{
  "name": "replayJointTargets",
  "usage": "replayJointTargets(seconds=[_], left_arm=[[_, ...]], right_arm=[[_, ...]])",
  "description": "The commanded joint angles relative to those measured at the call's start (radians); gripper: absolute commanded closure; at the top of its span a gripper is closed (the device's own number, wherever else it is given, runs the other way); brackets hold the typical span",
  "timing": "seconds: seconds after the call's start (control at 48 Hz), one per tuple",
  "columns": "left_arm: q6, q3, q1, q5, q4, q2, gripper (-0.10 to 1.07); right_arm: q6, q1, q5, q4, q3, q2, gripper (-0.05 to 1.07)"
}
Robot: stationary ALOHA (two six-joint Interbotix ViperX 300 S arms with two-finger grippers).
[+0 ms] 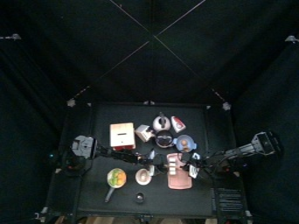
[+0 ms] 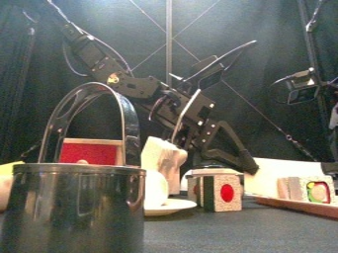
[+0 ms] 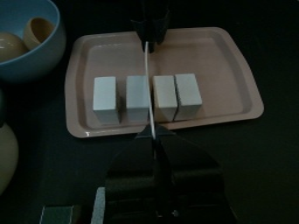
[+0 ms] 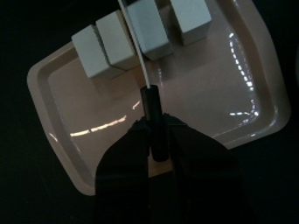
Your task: Cut sushi roll
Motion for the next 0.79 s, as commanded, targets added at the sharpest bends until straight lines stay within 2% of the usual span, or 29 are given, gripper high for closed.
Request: replayJointTargets(seconds=[0.0, 0.354, 0.771], left_arm=[[0.0, -0.011, -0.017, 0.006, 0.005, -0.014, 0.66], [0.0, -0.034, -0.028, 0.006, 0.005, 0.02, 0.66], [-0.002, -0.037, -0.048, 0.032, 0.002, 0.041, 0.66]], right_arm=[[0.009, 0.02, 0.072, 0.041, 0.011, 0.0, 0.65], [0.011, 0.041, 0.114, 0.049, -0.003, -0.066, 0.65], [0.011, 0.043, 0.097, 0.069, 0.014, -0.06, 0.66]])
